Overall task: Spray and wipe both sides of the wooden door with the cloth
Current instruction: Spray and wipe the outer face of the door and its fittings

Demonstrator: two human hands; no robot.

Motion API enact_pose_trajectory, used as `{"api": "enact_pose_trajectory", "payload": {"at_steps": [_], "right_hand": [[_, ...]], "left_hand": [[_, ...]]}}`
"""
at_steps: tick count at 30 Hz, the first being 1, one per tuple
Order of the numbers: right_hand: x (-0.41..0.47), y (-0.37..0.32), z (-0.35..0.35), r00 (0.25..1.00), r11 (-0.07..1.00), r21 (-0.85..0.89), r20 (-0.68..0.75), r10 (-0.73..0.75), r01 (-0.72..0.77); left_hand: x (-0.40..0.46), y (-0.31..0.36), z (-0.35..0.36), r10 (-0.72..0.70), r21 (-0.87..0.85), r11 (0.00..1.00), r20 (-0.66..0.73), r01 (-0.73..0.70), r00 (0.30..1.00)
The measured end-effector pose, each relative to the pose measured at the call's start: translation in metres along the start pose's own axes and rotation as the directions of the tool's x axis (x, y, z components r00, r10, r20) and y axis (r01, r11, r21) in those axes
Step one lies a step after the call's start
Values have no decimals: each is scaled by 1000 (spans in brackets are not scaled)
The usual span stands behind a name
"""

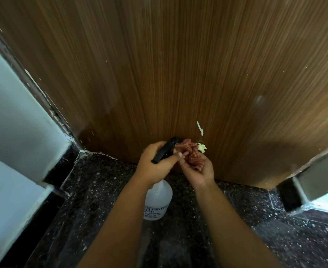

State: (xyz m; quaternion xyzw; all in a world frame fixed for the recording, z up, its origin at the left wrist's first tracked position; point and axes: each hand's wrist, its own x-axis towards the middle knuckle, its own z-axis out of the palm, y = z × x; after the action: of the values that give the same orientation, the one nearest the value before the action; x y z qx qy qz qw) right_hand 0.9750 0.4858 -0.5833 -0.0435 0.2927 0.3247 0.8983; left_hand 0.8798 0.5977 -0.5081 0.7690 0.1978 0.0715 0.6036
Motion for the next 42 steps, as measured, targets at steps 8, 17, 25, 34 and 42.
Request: {"api": "enact_pose_trajectory", "payload": {"at_steps": [8, 17, 25, 34, 42], "right_hand": [[-15, -18, -4, 717, 718, -588, -310, -625, 372], [-30, -85, -14, 459, 348, -838, -135, -878, 419], [-16, -15, -23, 338, -644, -611, 792, -509, 461], [4, -21, -47, 281, -947, -247, 942, -184, 206], [7, -34, -59, 301, -668, -648, 761, -575, 365]], "left_hand": [[4, -3, 2, -18, 61, 998, 30, 16, 999], [10, -26, 34, -50, 321, 947, 243, -32, 969], [11, -35, 20, 16, 177, 984, 90, -31, 996], [10, -40, 11, -2, 148, 989, 61, -7, 998], [10, -39, 6, -32, 103, 994, 56, 26, 998]]}}
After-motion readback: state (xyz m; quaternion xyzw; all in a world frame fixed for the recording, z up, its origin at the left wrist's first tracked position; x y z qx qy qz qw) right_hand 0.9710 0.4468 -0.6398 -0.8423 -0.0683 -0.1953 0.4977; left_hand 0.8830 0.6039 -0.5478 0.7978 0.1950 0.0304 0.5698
